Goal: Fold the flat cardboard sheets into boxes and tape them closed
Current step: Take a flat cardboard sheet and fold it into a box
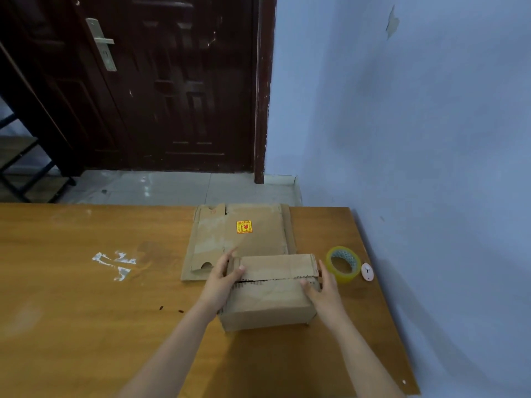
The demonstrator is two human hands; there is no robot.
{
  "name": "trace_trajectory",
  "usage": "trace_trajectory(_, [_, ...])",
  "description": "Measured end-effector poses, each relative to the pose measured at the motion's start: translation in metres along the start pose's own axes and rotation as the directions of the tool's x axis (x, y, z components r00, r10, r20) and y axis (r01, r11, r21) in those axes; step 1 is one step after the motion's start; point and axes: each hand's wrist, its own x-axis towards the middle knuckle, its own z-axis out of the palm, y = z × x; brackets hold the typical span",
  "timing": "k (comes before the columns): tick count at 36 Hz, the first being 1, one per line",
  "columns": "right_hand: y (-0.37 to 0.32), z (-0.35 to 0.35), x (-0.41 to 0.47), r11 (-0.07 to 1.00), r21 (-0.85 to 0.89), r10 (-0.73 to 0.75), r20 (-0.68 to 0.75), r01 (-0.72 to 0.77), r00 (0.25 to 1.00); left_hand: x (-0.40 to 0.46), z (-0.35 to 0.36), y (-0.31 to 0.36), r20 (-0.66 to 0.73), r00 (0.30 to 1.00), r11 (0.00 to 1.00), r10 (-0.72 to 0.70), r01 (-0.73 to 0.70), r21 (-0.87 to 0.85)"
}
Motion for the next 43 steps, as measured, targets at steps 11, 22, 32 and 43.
trace_trajectory(11, [0.004,-0.003,0.003,0.991,-0.027,0.13,-0.078,-0.132,0.988,-0.027,0.015,0.0,-0.085,0.985,0.984,-0.149,0.14,-0.106])
trace_trajectory(22, [-0.017,-0.037,-0.025,0.843,0.502,0.227,-0.01,-0.192,0.974,-0.05,0.023,0.01,-0.03,0.868,0.857,0.495,-0.482,0.183])
trace_trajectory(32, [-0.001,-0.037,-0.003,0.833,0.527,0.175,0.041,-0.17,0.984,-0.034,0.007,-0.014,0.231,0.793,0.676,0.563,-0.603,0.423])
trace_trajectory(43, [0.046,-0.018,-0.006,0.915,0.397,0.089,-0.021,-0.074,0.996,-0.044,0.018,-0.051,-0.018,0.962,0.947,0.273,-0.266,0.178])
